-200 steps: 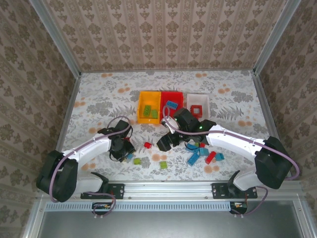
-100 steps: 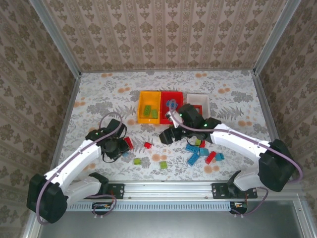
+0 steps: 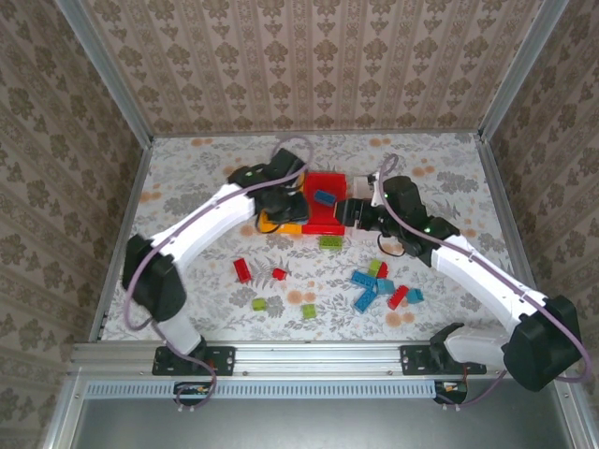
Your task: Sort the legos into containers by color
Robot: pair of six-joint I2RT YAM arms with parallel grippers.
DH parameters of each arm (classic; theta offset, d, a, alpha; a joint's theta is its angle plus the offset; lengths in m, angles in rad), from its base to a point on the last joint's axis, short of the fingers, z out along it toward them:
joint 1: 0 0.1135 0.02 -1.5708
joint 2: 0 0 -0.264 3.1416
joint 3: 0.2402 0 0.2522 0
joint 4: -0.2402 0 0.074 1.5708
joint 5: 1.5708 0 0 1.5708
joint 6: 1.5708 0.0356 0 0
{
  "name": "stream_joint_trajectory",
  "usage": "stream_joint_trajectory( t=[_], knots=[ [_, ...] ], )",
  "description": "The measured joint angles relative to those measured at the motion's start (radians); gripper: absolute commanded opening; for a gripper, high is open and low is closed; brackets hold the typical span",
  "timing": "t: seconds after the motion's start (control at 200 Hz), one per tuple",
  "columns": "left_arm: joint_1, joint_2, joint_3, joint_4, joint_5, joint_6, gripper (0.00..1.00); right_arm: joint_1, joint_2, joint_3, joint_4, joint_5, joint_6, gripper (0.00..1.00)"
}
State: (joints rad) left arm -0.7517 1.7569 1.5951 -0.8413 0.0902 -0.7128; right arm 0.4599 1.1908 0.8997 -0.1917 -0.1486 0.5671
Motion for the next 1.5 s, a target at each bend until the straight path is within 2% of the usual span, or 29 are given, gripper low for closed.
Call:
stream_joint_trajectory(
  t=[0.245,0.365,0.48,0.57,0.775,0.91,1.04,1.255,1.5],
  knots=[
    [-0.017,0.325,0.292,-0.023,0.019,0.09,0.24,-0.032,-0.111,-0.054,-0.032,0.035,0.032,0.78],
    [-0.012,0.419,0.371,-0.053,0.018,0.109,0.34,-0.04,-0.142,-0.071,-0.056,0.04,0.032,0.78],
    [-0.011,0.458,0.402,-0.073,0.019,0.119,0.44,-0.045,-0.152,-0.075,-0.092,0.046,0.032,0.78],
    [-0.011,0.461,0.41,-0.091,0.019,0.122,0.48,-0.045,-0.153,-0.076,-0.136,0.061,0.032,0.78],
    [-0.012,0.453,0.412,-0.102,0.018,0.123,0.48,-0.048,-0.153,-0.076,-0.289,0.121,0.051,0.73],
    [-0.014,0.369,0.334,-0.083,0.01,0.123,0.48,-0.07,-0.148,-0.076,-0.408,0.173,0.111,0.67],
    [-0.027,0.189,0.177,-0.013,-0.001,0.135,0.49,-0.134,-0.096,-0.082,-0.471,0.188,0.179,0.64],
    [-0.056,-0.151,-0.166,0.164,0.045,0.195,0.49,-0.169,0.047,-0.132,-0.412,0.158,0.294,0.6],
    [-0.057,-0.301,-0.397,0.215,0.064,0.213,0.48,-0.174,0.137,-0.202,-0.313,0.111,0.386,0.56]
  ],
)
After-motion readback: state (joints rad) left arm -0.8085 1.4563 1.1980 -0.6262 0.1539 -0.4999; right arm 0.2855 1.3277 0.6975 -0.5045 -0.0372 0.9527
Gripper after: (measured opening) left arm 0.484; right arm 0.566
